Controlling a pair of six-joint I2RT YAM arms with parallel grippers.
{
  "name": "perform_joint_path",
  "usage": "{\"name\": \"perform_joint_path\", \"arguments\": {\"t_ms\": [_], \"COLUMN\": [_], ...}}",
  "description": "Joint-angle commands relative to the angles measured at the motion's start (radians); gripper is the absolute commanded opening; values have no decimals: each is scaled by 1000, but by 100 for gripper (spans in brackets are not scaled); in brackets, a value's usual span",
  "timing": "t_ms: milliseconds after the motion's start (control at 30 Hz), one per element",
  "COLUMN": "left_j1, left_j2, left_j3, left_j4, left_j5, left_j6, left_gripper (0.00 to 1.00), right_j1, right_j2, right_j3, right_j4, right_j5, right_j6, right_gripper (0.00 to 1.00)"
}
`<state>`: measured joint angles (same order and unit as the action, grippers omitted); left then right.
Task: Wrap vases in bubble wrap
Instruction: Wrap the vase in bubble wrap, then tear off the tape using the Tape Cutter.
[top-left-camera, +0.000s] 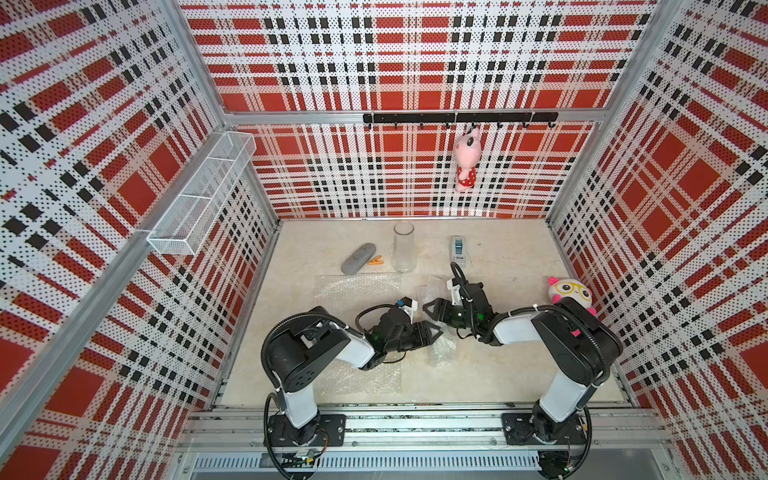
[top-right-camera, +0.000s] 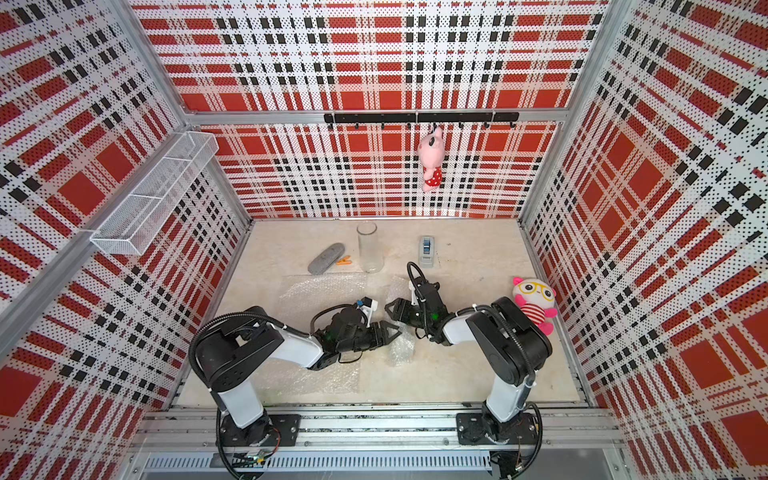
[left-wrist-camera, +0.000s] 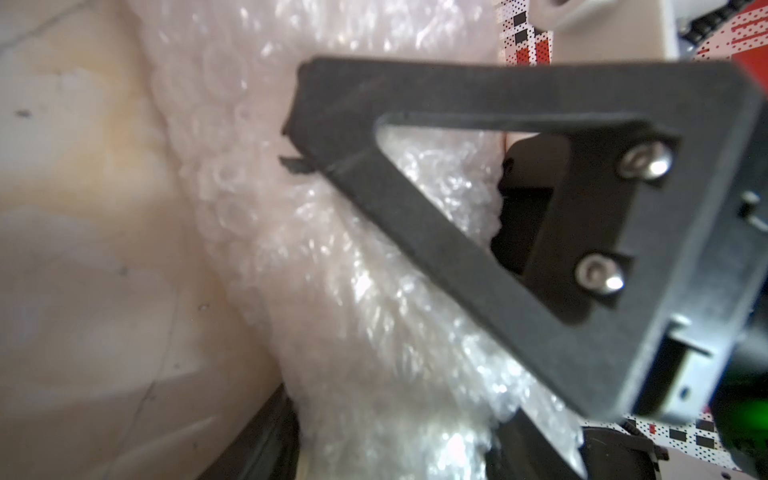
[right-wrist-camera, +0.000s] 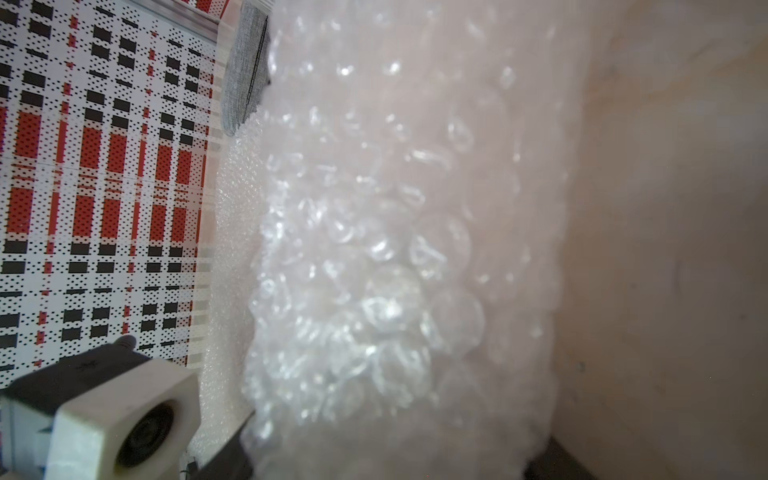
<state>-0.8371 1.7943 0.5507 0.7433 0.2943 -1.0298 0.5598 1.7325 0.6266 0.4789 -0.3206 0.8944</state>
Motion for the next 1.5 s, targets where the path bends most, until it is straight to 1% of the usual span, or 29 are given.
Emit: {"name": "perform_joint_path", "arguments": {"t_ms": [0, 100, 167, 267, 333, 400, 433, 467, 500, 533, 633, 767, 867, 967, 1067, 1233, 1467], "left_j1": [9, 16, 14, 4, -5, -8, -9, -9, -10, -10, -10, -10, -10, -11, -14, -17, -17], "left_j2": [23, 25, 29, 33, 36, 38, 35, 35, 31, 27, 12, 2, -6, -9, -7, -6, 5], "left_j3": [-15, -4, 5, 11, 18, 25, 27, 28, 28, 28, 25, 20, 18, 18, 22, 25, 32], "left_j4": [-129, -156, -169, -170, -174, -182, -186, -186, -189, -192, -204, -211, -215, -220, -220, -221, -222], "left_j5": [-22, -15, -11, -11, -9, -7, -5, -2, -1, -1, -3, -6, -15, -24, -24, -21, -14], "left_j6": [72, 96, 107, 113, 117, 126, 130, 135, 140, 147, 154, 157, 157, 153, 149, 146, 146], "left_gripper": [47, 43, 41, 41, 40, 39, 39, 38, 38, 37, 35, 35, 35, 35, 35, 35, 35], "right_j1": [-1, -52, -109, -192, -252, -306, -330, -350, -367, -383, -417, -436, -436, -436, -434, -428, -418], "right_j2": [-71, -132, -178, -228, -236, -214, -191, -166, -133, -96, 17, 197, 297, 378, 435, 482, 506], "right_j3": [39, 94, 144, 222, 289, 353, 392, 429, 471, 509, 624, 808, 908, 1014, 1081, 1124, 1116], "right_j4": [-155, -302, -410, -542, -608, -646, -662, -678, -696, -709, -723, -771, -792, -832, -857, -876, -885], "right_j5": [39, 59, 59, 72, 80, 69, 56, 50, 46, 37, 13, -70, -104, -95, -99, -97, -71], "right_j6": [-72, -180, -259, -387, -452, -497, -518, -533, -549, -563, -578, -581, -576, -590, -596, -601, -621], "right_gripper": [69, 77, 81, 85, 85, 81, 76, 72, 67, 60, 41, 31, 30, 31, 32, 32, 33]}}
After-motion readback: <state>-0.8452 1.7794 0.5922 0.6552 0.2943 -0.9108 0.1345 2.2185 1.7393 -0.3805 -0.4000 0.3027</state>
